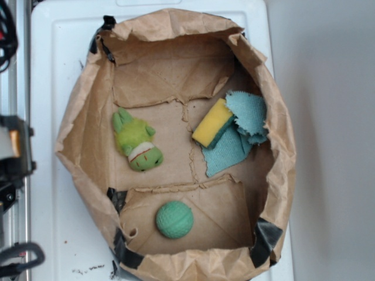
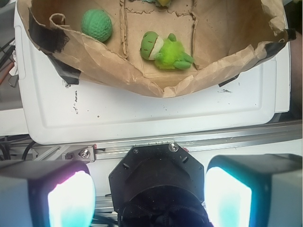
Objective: Grab the green ball.
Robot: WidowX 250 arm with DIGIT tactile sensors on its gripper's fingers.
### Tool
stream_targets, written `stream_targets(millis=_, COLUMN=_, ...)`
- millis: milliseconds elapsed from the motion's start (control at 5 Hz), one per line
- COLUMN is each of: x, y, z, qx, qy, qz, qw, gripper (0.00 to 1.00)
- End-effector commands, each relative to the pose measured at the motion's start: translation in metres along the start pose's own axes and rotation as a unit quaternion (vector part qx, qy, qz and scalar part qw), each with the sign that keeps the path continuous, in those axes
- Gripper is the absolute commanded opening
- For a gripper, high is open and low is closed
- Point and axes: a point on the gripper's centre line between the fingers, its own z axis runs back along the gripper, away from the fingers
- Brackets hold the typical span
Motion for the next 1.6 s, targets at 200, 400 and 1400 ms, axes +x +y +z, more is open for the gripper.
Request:
stream_targets(millis=200, x=0.086, y=0.023, z=-0.022, qx=0.004, qy=-0.093, qz=0.054, qw=0.994, gripper=1.0)
stream_targets(millis=400, x=0.094, y=0.037, z=-0.035, qx=0.031, qy=-0.161, qz=0.176, qw=0.971, gripper=1.0)
stream_targets(millis=1400, x=0.119, y=0.003, z=-0.066, qx=0.076, qy=-0.111, qz=0.31, qw=0.941, gripper=1.0)
